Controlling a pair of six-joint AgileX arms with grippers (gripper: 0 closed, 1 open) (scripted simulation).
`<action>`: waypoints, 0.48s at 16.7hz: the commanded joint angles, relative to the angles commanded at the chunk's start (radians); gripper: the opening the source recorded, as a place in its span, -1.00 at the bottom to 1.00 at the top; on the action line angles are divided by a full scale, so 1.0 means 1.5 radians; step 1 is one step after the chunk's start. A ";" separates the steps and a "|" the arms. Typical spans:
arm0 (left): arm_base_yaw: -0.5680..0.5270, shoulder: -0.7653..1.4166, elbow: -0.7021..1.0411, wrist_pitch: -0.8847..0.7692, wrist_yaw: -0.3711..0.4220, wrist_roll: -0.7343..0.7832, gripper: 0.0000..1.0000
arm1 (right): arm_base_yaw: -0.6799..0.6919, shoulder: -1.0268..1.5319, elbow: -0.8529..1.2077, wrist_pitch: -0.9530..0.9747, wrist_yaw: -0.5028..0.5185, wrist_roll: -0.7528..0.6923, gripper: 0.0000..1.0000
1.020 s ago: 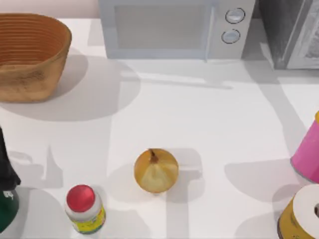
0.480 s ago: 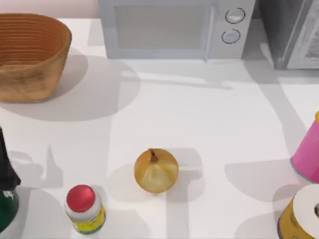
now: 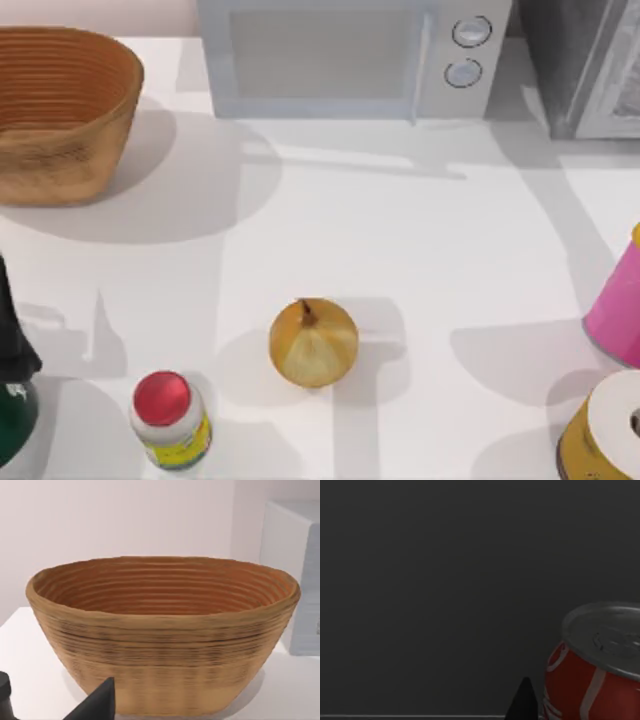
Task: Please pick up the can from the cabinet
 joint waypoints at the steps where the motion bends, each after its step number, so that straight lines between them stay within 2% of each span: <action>1: 0.000 0.000 0.000 0.000 0.000 0.000 1.00 | 0.000 0.000 0.000 0.000 0.000 0.000 -1.00; 5: 0.000 0.000 0.000 0.000 0.000 0.000 1.00 | 0.008 -0.011 -0.004 -0.006 0.004 0.001 -1.00; 8: 0.000 0.000 0.000 0.000 0.000 0.000 1.00 | 0.040 -0.071 -0.030 -0.043 0.032 0.002 -1.00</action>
